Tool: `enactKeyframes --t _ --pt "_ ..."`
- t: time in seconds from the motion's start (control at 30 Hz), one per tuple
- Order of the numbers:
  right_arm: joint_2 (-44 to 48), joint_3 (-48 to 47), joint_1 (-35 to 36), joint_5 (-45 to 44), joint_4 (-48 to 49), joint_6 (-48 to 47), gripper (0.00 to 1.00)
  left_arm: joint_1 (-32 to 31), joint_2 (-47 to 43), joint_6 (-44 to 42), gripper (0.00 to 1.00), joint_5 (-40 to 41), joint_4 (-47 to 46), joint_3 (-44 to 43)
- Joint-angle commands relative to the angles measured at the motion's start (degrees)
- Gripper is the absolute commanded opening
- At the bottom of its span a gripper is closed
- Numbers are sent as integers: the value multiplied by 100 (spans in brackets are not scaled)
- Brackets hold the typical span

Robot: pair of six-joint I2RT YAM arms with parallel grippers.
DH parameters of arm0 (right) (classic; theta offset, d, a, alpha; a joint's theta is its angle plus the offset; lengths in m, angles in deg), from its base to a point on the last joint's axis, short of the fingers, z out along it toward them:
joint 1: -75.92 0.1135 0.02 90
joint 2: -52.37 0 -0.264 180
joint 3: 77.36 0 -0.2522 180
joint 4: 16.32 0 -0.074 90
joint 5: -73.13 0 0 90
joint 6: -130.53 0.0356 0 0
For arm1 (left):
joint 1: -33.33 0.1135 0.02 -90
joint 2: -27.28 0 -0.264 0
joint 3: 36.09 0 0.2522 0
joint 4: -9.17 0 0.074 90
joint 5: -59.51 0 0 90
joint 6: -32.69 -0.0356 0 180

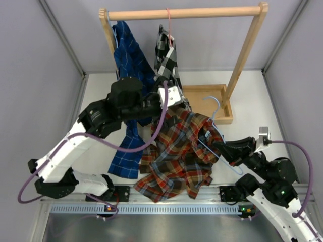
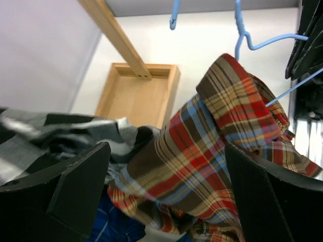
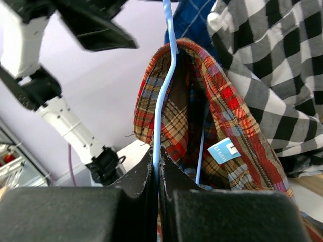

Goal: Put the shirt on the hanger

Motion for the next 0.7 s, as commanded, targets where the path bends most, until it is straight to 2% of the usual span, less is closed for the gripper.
enactKeyframes --t 0.0,0.1,0.2,0.27,0.43,0.47,0.5,0.67 --pt "557 -263 6 510 171 -138 0 375 555 -320 98 -2105 84 -622" --pt "592 -219 6 880 310 -103 0 375 1004 -242 98 -2590 524 -1212" --pt "618 -271 6 1039 311 -94 0 375 1163 -215 96 -3230 866 -1274" --pt "618 -333 15 1083 320 -120 0 375 1102 -398 92 -3556 1008 -1134" --pt "522 -535 6 1338 477 -7 0 419 1040 -584 88 -3890 1255 -773" --pt "495 -562 6 1399 548 20 0 419 1083 -584 87 -3961 1255 -791" --pt "443 -579 6 1530 601 81 0 419 1110 -567 80 -4014 1255 -817" --pt "355 -623 15 1769 882 204 0 419 1347 -400 74 -4102 1290 -1002"
